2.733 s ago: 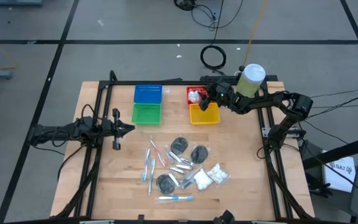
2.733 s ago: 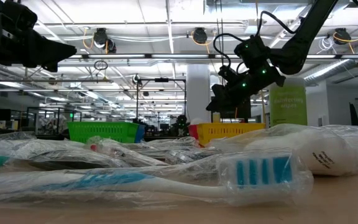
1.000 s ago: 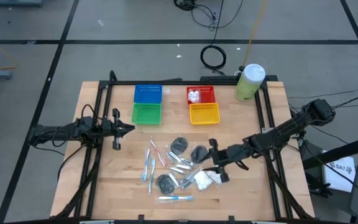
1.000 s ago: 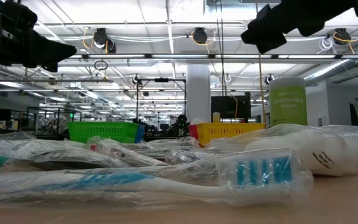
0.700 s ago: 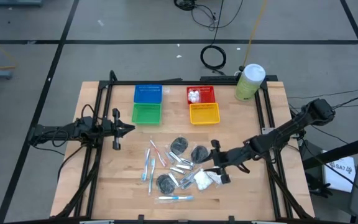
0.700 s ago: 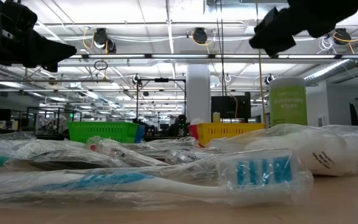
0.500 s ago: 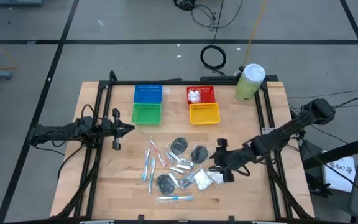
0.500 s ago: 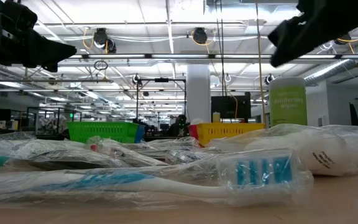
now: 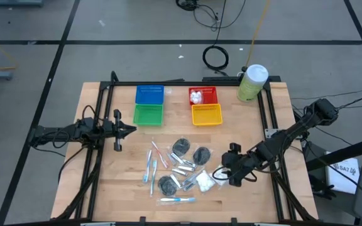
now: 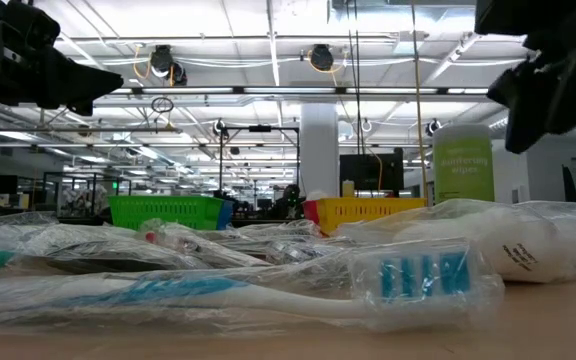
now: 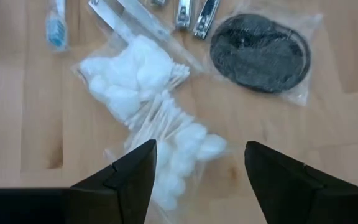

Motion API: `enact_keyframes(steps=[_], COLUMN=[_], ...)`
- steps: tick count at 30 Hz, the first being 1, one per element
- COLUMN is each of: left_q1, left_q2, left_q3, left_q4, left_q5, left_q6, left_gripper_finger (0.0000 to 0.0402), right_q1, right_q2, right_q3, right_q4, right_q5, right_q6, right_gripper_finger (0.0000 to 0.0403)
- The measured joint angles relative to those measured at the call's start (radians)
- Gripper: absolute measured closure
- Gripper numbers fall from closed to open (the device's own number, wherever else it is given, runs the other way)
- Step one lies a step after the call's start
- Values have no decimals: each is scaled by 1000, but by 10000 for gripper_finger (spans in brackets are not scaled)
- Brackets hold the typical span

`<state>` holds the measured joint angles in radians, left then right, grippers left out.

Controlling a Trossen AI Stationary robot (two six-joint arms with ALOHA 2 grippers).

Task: Pick & Place Travel size toiletries
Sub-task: Put the cotton pack into the red bin

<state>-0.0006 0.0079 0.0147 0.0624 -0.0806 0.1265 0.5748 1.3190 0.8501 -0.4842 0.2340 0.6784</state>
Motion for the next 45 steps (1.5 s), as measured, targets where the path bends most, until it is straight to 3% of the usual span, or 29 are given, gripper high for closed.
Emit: enact_keyframes(steps=[9,14,22,45], left_q1=[0,0,0,0], left_q2=[0,0,0,0], left_q3=[0,0,0,0], left_q4=[0,0,0,0], left_q5=[0,0,0,0], left_q6=[0,0,0,0], left_gripper_finger=[378,378,378,378], right_q1=[16,16,16,-151], right_q2=[67,144,215,209], right_q3=[-53,-53,-53,-51], right_q4=[129,188,192,-6], right_q5=[-4,-58,-104,56], right_q6=[13,12,6,-270], right_gripper_finger=[167,167,167,167])
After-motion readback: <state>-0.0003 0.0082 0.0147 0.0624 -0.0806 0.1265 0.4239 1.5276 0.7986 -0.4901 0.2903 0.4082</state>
